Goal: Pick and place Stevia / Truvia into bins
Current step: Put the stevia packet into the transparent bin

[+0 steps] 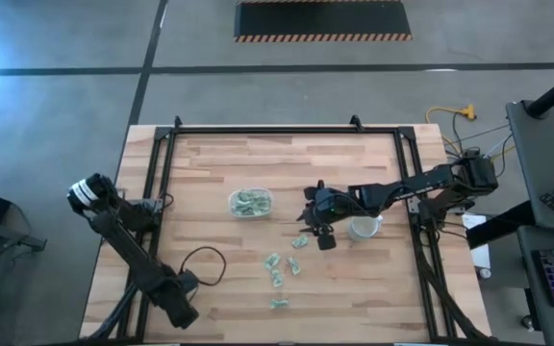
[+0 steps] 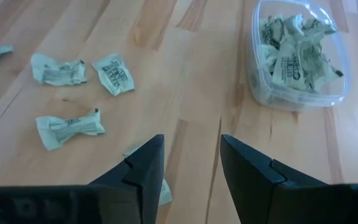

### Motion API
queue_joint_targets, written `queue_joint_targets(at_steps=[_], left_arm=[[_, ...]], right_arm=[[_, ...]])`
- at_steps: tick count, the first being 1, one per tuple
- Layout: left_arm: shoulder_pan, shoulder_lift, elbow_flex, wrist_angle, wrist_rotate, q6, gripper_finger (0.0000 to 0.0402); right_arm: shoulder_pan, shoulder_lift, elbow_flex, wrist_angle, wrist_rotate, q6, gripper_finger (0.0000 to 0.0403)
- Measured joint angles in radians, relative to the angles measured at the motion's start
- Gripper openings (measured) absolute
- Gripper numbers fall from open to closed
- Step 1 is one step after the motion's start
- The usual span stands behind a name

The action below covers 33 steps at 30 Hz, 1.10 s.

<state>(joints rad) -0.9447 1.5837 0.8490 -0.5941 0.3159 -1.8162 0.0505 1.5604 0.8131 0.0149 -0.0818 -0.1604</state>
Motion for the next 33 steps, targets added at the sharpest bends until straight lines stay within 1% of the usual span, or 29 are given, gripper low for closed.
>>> queue_joint_targets(at_steps=[8,11,15,22,26,29,31,33], left_arm=[[0.0,0.021,0.0,0.002,0.01,0.057,0.0245],[0.0,0.022,0.0,-0.002,0.005,0.084,0.0231],[0.0,0.022,0.0,-0.017,0.003,0.101,0.019],[0.0,0.022,-0.002,-0.024,-0.016,0.11,0.01],[0.002,0.023,0.003,-0.019,-0.028,0.15,0.005],[0.009,0.022,0.014,-0.015,-0.058,0.19,0.0014],[0.015,0.019,0.025,-0.015,-0.101,0.229,0.0005],[0.029,0.01,0.036,-0.016,-0.152,0.285,0.0005]], right_arm=[[0.0,0.0,0.0,0.023,0.0,0.0,0.0143],[0.0,0.0,0.0,0.025,0.001,0.0,0.0143],[0.0,0.0,0.0,0.027,0.002,-0.001,0.0139],[0.0,0.0,0.0,0.027,0.002,-0.004,0.013],[0.0,0.0,0.0,0.028,0.002,-0.004,0.0126],[0.0,0.0,0.0,0.029,0.003,-0.004,0.0125],[0.0,0.0,0.0,0.029,0.003,-0.004,0.0125],[0.0,0.0,0.0,0.029,0.003,-0.002,0.0125]])
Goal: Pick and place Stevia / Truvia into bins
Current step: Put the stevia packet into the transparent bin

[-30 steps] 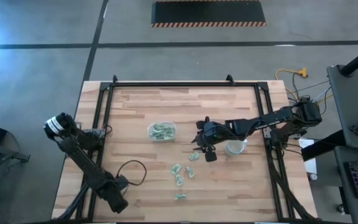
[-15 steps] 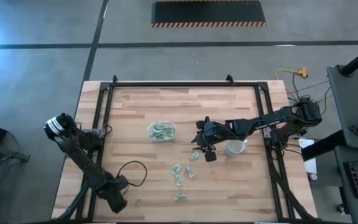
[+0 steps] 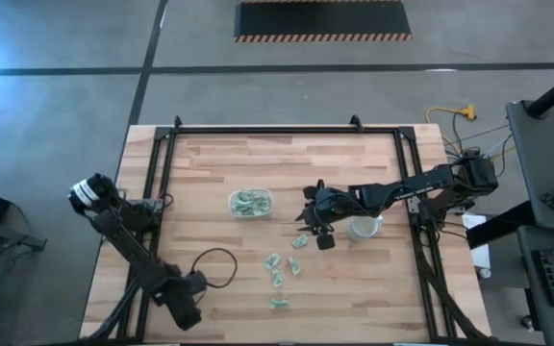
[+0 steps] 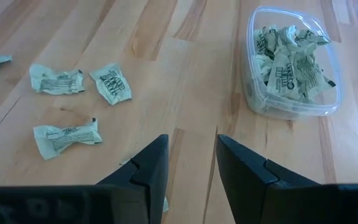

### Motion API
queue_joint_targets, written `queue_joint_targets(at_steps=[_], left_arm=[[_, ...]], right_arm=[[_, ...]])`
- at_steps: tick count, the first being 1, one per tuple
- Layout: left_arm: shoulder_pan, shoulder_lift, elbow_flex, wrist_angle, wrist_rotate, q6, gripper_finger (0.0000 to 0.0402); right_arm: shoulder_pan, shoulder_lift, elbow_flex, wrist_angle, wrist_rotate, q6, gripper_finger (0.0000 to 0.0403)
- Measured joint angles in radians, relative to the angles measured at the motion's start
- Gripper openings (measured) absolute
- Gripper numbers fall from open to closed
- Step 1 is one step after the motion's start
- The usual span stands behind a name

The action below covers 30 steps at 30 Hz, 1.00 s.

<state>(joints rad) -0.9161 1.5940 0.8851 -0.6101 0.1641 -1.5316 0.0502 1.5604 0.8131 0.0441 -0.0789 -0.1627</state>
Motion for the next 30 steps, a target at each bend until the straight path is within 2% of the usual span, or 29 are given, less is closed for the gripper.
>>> queue_joint_targets(at_steps=[6,10,14,18,24,27,30], left_arm=[[0.064,-0.029,0.022,-0.003,-0.228,0.285,0.0006],[0.132,-0.044,0.024,-0.01,-0.452,0.535,0.0006],[0.219,-0.058,0.024,-0.013,-0.719,0.765,0.0006],[0.343,-0.06,0.024,-0.012,-0.889,0.944,0.0006],[0.573,-0.061,0.024,-0.001,-0.923,1.173,0.0006],[0.662,-0.061,0.024,0.0,-0.876,1.286,0.0006],[0.738,-0.061,0.024,0.0,-0.799,1.335,0.0006]], right_arm=[[0.0,0.0,0.0,0.009,0.0,0.004,0.0123],[0.0,0.0,0.0,0.035,0.001,0.006,0.0121],[0.0,0.0,0.0,0.051,0.002,0.006,0.012],[0.0,0.0,0.0,0.05,0.002,0.006,0.0119],[-0.001,0.0,0.0,0.051,0.002,0.021,0.0113],[-0.001,0.0,0.0,0.051,0.002,0.025,0.0109],[-0.001,0.0,-0.003,0.051,0.002,0.03,0.0105]])
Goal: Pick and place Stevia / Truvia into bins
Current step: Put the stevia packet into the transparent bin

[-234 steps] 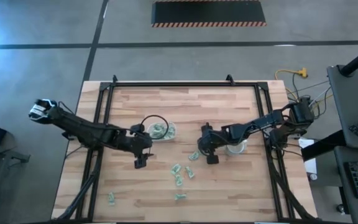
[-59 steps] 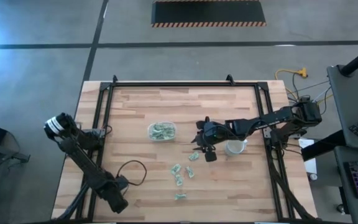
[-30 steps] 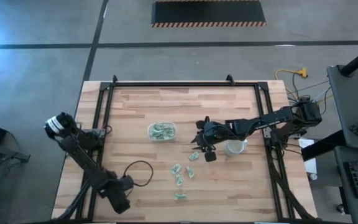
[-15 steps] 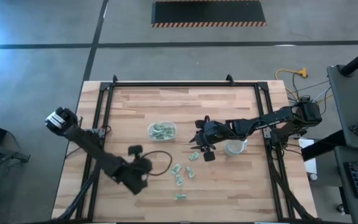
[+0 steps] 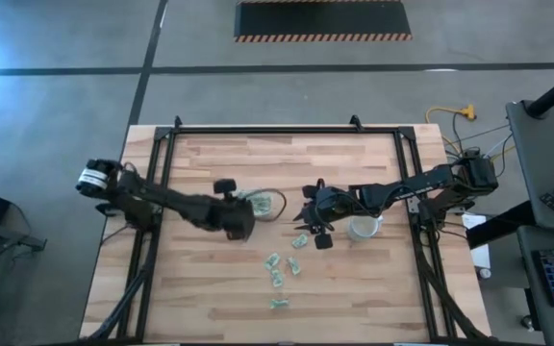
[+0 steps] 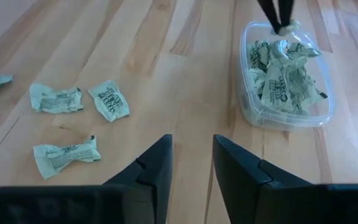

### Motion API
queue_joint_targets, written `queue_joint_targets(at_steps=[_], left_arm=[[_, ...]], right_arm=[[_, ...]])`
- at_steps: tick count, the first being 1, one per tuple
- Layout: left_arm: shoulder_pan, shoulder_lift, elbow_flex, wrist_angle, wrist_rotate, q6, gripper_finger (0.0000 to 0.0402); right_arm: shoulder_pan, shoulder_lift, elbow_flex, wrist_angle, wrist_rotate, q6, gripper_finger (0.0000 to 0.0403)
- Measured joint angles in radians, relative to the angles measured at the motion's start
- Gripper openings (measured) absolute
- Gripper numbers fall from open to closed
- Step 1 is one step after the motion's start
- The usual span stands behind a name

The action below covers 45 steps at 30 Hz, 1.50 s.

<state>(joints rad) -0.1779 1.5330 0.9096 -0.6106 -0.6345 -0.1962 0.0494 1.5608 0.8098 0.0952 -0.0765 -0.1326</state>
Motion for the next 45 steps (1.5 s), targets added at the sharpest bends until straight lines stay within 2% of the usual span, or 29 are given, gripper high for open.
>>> queue_joint_targets(at_steps=[4,14,17,23,26,29,37,45], left_arm=[[0.082,0.0,0.0,0.0,0.077,0.002,0.0006],[0.133,0.0,0.0,0.006,0.087,0.007,0.0014],[0.133,0.0,0.0,0.006,0.113,0.02,0.0044],[0.133,-0.006,0.006,0.002,0.146,0.019,0.014],[0.132,-0.032,0.01,0.0,0.156,0.019,0.018],[0.127,-0.071,0.016,0.001,0.172,0.011,0.0202],[0.081,-0.225,0.013,0.001,0.181,-0.009,0.0211],[-0.007,-0.344,-0.04,0.017,0.181,-0.085,0.0211]], right_arm=[[0.0,0.0,-0.011,0.0,0.0,0.002,0.0099],[0.0,0.0,-0.029,-0.002,0.0,0.002,0.0086],[0.0,0.0,-0.03,-0.001,0.0,0.002,0.0083],[0.001,0.0,-0.031,-0.002,-0.01,0.02,0.0085],[0.002,0.015,-0.033,-0.002,-0.048,0.026,0.0091],[0.011,0.058,-0.034,-0.002,-0.093,0.028,0.0097],[0.027,0.17,-0.004,-0.003,-0.109,0.036,0.0117],[0.026,0.177,0.007,-0.051,-0.108,0.042,0.0135]])
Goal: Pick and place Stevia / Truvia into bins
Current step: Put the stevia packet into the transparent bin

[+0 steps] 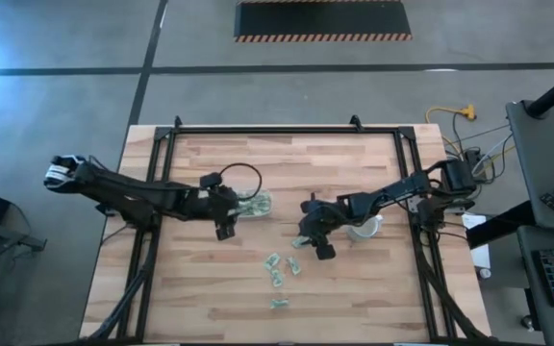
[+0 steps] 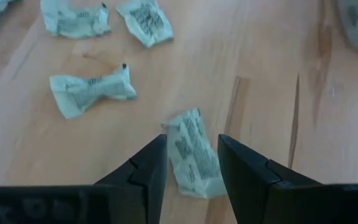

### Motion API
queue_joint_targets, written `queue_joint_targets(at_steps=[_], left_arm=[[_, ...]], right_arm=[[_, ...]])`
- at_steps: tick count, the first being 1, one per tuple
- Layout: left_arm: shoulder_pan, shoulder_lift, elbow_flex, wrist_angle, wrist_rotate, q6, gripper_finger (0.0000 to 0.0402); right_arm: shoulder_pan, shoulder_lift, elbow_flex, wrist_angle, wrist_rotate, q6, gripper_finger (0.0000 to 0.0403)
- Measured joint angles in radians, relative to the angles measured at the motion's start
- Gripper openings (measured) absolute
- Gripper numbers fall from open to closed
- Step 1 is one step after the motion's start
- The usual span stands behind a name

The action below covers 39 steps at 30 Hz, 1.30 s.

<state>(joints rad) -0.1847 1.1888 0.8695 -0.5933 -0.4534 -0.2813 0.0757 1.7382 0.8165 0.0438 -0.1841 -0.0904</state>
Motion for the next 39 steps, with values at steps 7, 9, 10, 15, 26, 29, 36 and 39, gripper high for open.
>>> queue_joint_targets(at_steps=[7,9,10,15,26,29,36,39], left_arm=[[-0.07,-0.039,-0.027,0.002,-0.003,-0.052,0.0211],[-0.083,-0.041,-0.028,0.002,-0.018,-0.055,0.0211],[-0.088,-0.04,-0.028,0.007,-0.025,-0.057,0.0211],[-0.108,-0.034,-0.028,0.02,-0.029,-0.064,0.0211],[-0.171,-0.031,-0.102,0.06,-0.031,-0.156,0.0211],[-0.189,-0.031,-0.112,0.06,-0.03,-0.157,0.0211],[-0.222,-0.031,-0.142,0.063,0.045,-0.157,0.0211],[-0.24,-0.031,-0.151,0.068,0.09,-0.163,0.0211]], right_arm=[[0.0,0.03,-0.001,-0.023,0.003,0.032,0.0132],[0.0,0.04,0.0,-0.026,0.022,0.032,0.0133],[0.0,0.044,0.002,-0.028,0.041,0.032,0.0134],[0.0,0.053,0.008,-0.046,0.085,0.032,0.013],[0.001,0.043,0.012,-0.078,0.114,0.014,0.0016],[0.001,0.036,0.031,-0.087,0.156,0.005,0.0012],[-0.011,0.037,0.168,-0.063,0.302,-0.057,0.0012],[-0.029,0.054,0.241,-0.041,0.349,-0.092,0.0012]])
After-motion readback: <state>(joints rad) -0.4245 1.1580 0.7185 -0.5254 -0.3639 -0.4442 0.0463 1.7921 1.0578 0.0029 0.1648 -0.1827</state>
